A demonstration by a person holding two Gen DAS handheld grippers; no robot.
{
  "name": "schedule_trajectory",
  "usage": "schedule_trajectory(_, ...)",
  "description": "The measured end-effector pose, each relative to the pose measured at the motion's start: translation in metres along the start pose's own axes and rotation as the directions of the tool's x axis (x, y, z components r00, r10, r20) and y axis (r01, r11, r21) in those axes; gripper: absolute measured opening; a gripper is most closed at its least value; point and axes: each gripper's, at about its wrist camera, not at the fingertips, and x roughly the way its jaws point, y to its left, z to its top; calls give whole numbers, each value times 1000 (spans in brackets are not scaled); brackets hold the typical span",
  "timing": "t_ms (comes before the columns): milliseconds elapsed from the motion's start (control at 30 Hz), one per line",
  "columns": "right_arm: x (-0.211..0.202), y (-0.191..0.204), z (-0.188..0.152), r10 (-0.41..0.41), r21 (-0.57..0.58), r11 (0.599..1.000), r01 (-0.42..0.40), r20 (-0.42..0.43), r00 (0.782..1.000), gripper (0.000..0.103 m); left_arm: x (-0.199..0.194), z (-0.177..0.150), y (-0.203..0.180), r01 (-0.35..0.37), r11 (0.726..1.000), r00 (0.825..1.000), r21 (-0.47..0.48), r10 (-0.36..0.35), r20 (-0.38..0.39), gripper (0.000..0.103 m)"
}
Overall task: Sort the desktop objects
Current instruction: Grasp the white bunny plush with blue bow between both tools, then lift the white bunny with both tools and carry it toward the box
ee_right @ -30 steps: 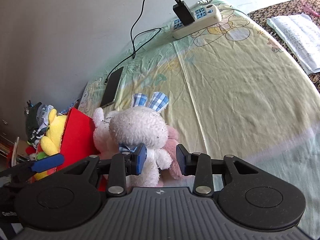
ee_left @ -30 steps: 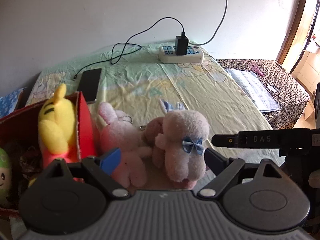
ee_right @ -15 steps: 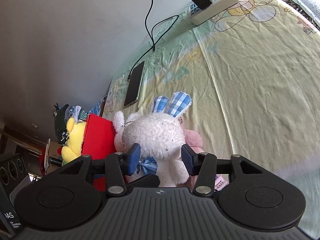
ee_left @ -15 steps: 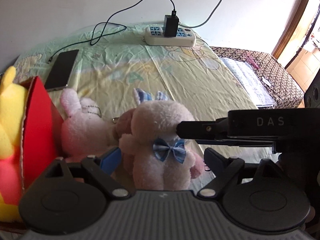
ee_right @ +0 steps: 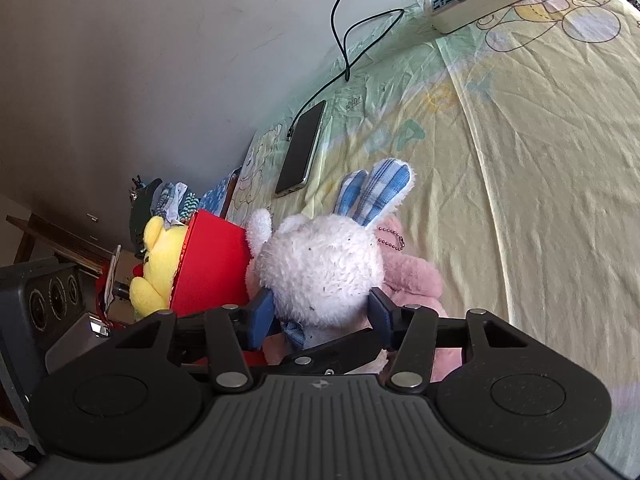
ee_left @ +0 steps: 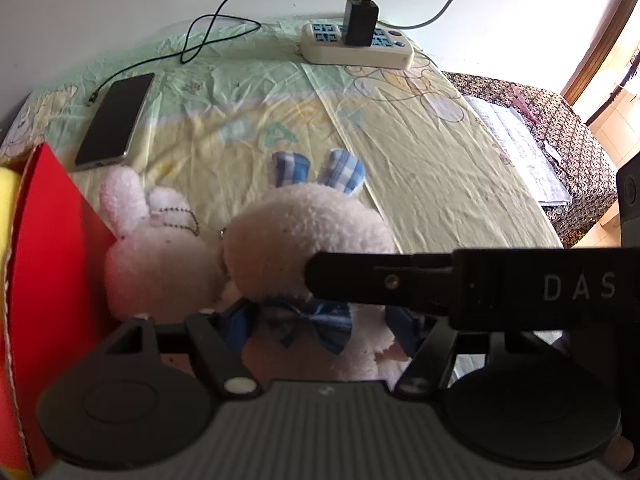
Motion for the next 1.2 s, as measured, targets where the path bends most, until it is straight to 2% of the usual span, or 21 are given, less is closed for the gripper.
schedule_trajectory(167,-8,8,-2,-25,-57,998,25,9,1000,49,-5,-3,-5,19,1000,1000,11,-19,5,68)
schedule_trajectory(333,-24,13,-9,-29,-61,998,30,24,999,49,-17,-9,-11,44,999,999,23,-44,24,65)
schedule_trajectory(667,-60,46,-27,-47,-123,991,60,105,993,49,-56,-25,-24,91,994,990,57,-96,100,64)
schedule_trajectory(967,-70,104,-32,-32,-255,963,84,204,978,49,-110,-30,-4,120,991,965,53,-129,228,64)
schedule_trajectory(1200,-48,157,-34,11,-318,946,69,243,970,49,-153,-33,41,113,992,942,57,-125,311,64)
